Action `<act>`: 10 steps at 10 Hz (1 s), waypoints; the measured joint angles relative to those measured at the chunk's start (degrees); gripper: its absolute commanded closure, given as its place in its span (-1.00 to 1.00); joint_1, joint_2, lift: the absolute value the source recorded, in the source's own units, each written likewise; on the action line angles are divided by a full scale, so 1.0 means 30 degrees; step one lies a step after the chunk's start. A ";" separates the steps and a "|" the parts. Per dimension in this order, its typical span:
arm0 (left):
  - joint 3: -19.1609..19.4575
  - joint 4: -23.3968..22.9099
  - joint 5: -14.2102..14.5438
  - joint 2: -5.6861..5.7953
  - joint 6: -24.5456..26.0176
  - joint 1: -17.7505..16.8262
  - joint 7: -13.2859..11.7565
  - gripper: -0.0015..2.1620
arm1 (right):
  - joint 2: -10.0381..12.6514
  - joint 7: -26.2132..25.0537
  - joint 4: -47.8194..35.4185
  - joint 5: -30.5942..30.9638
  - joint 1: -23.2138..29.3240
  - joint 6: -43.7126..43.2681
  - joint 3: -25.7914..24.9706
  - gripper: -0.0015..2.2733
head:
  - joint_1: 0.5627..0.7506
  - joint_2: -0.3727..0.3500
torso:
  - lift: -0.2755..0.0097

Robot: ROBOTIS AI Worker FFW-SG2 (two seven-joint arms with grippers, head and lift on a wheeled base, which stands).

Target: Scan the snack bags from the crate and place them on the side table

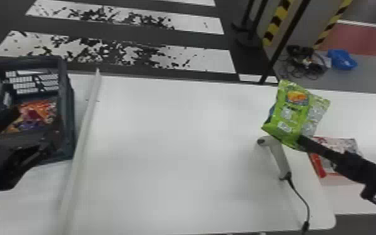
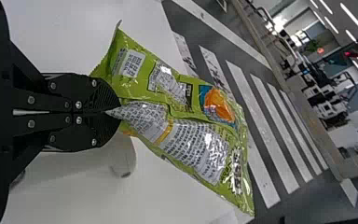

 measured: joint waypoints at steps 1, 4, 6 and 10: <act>0.0000 -0.0006 -0.0006 0.0000 0.0019 0.0028 -0.0001 -0.90 | -0.0136 -0.1056 0.0785 -0.0060 -0.0307 -0.1064 -0.0691 0.98 | 0.41 -0.72 | 0.27; -0.0064 -0.0017 -0.0009 0.0000 0.0026 0.0080 0.0001 -0.90 | -0.0608 -0.4035 0.4729 0.0962 -0.1175 -0.6809 -0.1409 0.97 | 0.41 -0.94 | 0.27; -0.0098 -0.0039 -0.0032 0.0000 0.0026 0.0085 0.0025 -0.90 | -0.1131 -0.5487 0.8133 0.1252 -0.1723 -1.0507 -0.1269 0.97 | 0.41 -0.94 | 0.27; -0.0146 -0.0039 -0.0038 0.0000 0.0085 0.0072 0.0008 -0.90 | -0.1789 -0.8032 1.2426 0.2125 -0.2588 -1.2967 -0.0115 0.10 | 0.41 -0.94 | 0.27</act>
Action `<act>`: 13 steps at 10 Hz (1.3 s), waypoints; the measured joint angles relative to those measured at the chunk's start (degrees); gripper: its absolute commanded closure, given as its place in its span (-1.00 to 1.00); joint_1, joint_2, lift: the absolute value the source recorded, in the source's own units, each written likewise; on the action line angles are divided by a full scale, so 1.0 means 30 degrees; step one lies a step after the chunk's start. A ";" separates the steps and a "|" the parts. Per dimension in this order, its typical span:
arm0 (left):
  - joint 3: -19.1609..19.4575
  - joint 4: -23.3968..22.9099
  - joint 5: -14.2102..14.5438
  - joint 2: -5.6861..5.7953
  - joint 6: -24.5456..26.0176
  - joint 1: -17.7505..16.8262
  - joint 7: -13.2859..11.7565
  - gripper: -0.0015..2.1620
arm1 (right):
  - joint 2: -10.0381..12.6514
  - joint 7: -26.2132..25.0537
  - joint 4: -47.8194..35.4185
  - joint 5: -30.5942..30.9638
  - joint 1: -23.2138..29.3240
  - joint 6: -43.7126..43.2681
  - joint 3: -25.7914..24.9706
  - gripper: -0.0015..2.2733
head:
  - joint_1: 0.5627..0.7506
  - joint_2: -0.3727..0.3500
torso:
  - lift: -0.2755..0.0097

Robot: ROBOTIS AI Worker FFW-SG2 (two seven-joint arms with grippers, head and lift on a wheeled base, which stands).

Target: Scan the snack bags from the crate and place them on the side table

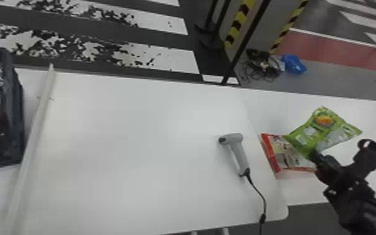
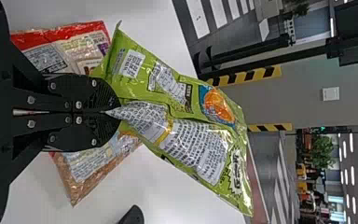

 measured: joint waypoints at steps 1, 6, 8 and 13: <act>0.0000 0.0000 0.0000 0.0000 0.0000 0.0002 -0.0008 -0.90 | 0.0038 -0.0514 0.0308 0.0044 -0.0040 -0.0400 0.0329 -0.59 | 0.41 -0.94 | 0.27; 0.0000 -0.0236 0.0000 0.0000 -0.0001 0.0176 -0.0009 -0.90 | 0.0266 -0.1373 0.0070 -0.0110 0.0149 -0.0590 0.0677 -0.96 | 0.41 -0.94 | 0.27; 0.0000 -0.0353 0.0002 0.0000 0.0000 0.0235 -0.0009 -0.90 | 0.1134 -0.1886 -0.3067 -0.0175 0.1546 -0.0768 0.0197 -0.97 | 0.41 -0.94 | 0.27; -0.0316 -0.0497 -0.0278 0.0000 0.0058 0.0304 0.0021 -0.90 | 0.4088 -0.1574 -1.2869 -0.0172 0.6279 -0.1538 0.2732 -0.97 | 0.41 -0.92 | 0.27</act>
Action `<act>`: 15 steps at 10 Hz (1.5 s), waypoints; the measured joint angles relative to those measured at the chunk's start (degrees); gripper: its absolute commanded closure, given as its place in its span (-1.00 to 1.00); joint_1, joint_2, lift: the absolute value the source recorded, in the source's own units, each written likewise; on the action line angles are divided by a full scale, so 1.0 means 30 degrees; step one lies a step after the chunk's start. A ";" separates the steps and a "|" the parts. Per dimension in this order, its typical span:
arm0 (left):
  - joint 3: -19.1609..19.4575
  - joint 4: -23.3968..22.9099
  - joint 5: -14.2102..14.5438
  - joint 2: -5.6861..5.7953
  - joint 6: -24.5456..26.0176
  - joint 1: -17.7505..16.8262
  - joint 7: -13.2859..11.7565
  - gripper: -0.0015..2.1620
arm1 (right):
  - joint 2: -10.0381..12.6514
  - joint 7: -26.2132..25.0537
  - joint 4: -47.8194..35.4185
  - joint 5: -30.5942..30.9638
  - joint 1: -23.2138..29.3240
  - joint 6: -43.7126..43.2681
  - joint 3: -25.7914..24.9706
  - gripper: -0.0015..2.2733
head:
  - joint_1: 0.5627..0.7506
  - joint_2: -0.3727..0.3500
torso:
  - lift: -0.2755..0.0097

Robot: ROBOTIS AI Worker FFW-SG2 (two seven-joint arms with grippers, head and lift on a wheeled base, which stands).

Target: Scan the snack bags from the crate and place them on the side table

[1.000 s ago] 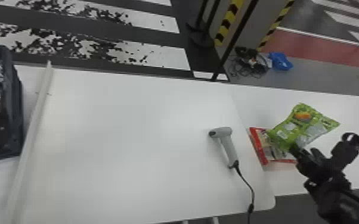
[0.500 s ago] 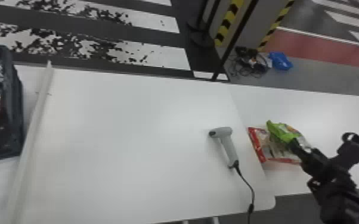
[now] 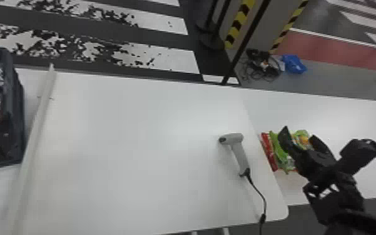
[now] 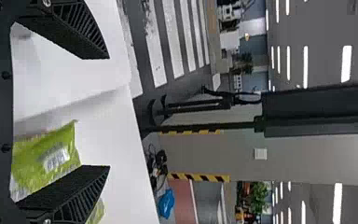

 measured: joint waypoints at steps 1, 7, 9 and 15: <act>-0.0046 0.0000 -0.0080 0.0000 0.0000 0.0025 0.0000 -0.90 | 0.0324 0.0015 -0.0911 0.0218 0.0616 -0.0483 0.1486 -0.97 | 0.41 -0.82 | 0.27; -0.0063 0.0249 -0.0133 0.0000 -0.0103 0.0078 0.0029 -0.90 | 0.1122 -0.1126 -0.0368 0.4452 0.1984 -0.7671 0.9104 -0.95 | 0.41 -0.03 | 0.27; -0.0081 0.0401 -0.0132 0.0000 -0.0194 0.0078 0.0031 -0.90 | 0.1291 -0.1707 -0.0344 0.5087 0.2484 -0.9188 1.0278 -0.95 | 0.41 0.08 | 0.27; 0.4144 -0.0559 0.0148 0.0000 0.3456 -0.2180 -0.2562 -0.89 | 0.1262 -0.1677 -0.0268 0.5213 0.3045 -0.9496 1.0758 -0.95 | 0.41 0.42 | 0.27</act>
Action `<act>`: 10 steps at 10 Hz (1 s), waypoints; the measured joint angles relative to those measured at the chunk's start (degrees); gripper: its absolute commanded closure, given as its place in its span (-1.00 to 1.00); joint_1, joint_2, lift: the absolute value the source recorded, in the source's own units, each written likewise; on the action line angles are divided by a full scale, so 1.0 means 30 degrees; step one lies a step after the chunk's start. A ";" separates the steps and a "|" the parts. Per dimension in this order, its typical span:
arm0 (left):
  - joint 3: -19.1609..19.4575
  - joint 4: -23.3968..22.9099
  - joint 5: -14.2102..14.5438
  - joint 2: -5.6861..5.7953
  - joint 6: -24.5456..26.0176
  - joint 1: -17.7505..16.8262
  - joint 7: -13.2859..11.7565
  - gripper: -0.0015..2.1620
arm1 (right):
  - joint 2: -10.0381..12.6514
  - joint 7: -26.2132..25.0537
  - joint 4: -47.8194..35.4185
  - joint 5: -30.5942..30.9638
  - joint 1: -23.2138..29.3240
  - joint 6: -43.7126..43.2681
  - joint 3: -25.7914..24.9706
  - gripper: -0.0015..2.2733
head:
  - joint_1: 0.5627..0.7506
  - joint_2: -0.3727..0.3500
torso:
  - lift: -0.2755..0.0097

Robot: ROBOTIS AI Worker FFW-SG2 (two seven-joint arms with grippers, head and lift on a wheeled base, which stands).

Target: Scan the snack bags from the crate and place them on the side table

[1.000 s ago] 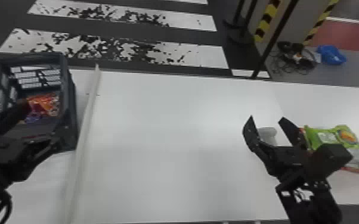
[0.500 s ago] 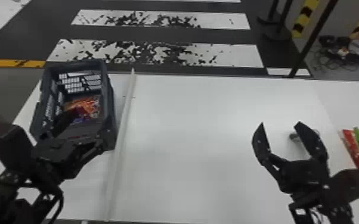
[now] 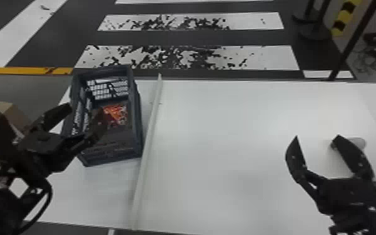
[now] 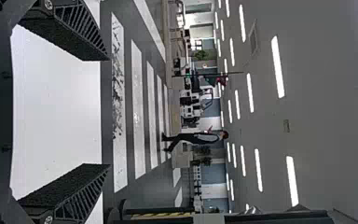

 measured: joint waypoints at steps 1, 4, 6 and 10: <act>0.0768 0.0120 -0.0810 0.0036 0.1473 -0.1413 -0.1043 -0.89 | -0.0013 0.0000 -0.0008 0.0007 0.0064 0.0000 -0.0002 -0.94 | 0.41 0.49 | 0.27; 0.1482 0.2213 -0.4167 0.1906 0.3215 -0.5771 -0.3679 -0.89 | -0.0065 0.0000 -0.0030 0.0007 0.0334 0.0004 -0.0003 -0.94 | 0.41 0.64 | 0.27; 0.1092 0.4362 -0.6003 0.3493 0.3151 -0.7852 -0.5644 -0.89 | -0.0066 0.0000 -0.0060 0.0008 0.0420 0.0055 -0.0008 -0.94 | 0.41 0.68 | 0.27; -0.2173 1.0192 -1.0749 0.5458 0.0073 -1.1562 -0.9431 -0.89 | -0.0100 -0.0001 -0.0298 -0.0008 0.0798 0.0061 -0.0236 -0.94 | 0.41 0.54 | 0.27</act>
